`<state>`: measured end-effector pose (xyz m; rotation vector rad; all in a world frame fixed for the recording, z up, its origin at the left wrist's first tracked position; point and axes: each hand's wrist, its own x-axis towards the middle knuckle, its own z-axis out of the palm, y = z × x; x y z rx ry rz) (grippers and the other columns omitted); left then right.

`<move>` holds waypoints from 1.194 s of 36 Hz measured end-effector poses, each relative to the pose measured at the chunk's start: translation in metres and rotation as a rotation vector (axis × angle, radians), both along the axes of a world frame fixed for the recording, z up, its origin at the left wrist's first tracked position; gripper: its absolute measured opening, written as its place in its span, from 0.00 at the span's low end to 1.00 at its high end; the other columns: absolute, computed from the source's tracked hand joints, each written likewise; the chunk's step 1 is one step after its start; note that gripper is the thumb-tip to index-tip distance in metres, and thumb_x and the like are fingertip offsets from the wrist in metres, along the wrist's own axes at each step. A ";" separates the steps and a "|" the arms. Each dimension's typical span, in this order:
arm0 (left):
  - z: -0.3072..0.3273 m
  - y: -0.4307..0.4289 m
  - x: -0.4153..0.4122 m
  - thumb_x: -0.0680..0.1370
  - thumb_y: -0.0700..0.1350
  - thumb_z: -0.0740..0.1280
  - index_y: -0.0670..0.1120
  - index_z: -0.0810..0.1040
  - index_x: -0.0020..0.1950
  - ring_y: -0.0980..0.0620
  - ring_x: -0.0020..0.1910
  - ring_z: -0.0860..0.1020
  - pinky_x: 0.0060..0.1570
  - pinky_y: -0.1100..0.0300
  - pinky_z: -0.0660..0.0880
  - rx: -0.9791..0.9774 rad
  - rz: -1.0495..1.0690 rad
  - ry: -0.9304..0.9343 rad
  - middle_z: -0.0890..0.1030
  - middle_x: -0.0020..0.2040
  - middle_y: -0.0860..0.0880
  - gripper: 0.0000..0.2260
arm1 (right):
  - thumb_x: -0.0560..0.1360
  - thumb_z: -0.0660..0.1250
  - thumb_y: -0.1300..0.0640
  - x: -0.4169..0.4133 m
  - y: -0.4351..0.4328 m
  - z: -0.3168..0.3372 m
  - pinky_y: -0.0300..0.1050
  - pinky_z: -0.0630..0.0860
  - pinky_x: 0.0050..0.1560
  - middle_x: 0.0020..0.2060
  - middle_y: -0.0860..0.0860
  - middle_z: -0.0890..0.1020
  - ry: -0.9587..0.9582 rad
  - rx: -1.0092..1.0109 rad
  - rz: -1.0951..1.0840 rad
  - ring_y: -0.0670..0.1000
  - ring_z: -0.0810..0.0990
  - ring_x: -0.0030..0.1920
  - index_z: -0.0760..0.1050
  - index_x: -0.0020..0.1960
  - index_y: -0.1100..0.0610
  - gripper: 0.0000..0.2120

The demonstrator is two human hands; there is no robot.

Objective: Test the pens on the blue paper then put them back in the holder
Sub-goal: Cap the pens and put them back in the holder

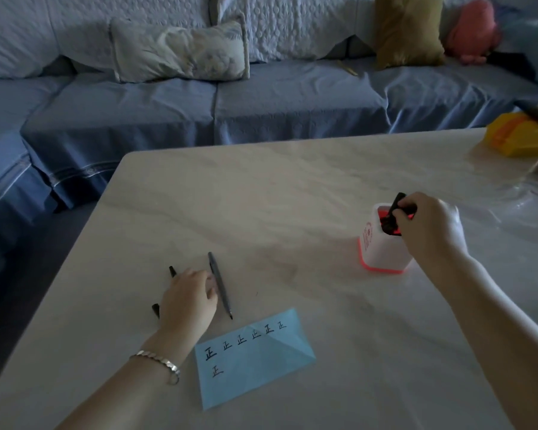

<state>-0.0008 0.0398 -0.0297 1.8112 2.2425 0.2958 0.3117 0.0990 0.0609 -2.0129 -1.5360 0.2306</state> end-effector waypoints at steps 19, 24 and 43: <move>-0.009 0.006 -0.006 0.75 0.38 0.63 0.38 0.75 0.41 0.43 0.39 0.77 0.40 0.53 0.74 -0.016 0.019 -0.099 0.79 0.37 0.42 0.05 | 0.71 0.67 0.66 -0.046 -0.071 -0.034 0.48 0.76 0.45 0.47 0.53 0.80 0.036 0.082 0.207 0.54 0.77 0.42 0.79 0.51 0.59 0.10; 0.013 -0.011 -0.008 0.73 0.41 0.66 0.45 0.78 0.43 0.46 0.42 0.79 0.43 0.54 0.75 0.067 0.121 -0.332 0.81 0.39 0.47 0.02 | 0.73 0.64 0.59 -0.103 -0.069 -0.056 0.43 0.74 0.41 0.40 0.49 0.81 0.067 -0.179 0.401 0.51 0.77 0.39 0.80 0.48 0.54 0.08; 0.042 -0.061 -0.019 0.73 0.39 0.70 0.58 0.75 0.40 0.64 0.39 0.78 0.38 0.77 0.70 0.314 0.070 -0.761 0.80 0.39 0.58 0.13 | 0.76 0.61 0.54 -0.212 -0.021 -0.092 0.40 0.67 0.30 0.32 0.52 0.75 0.039 -0.673 0.539 0.54 0.77 0.37 0.74 0.45 0.60 0.09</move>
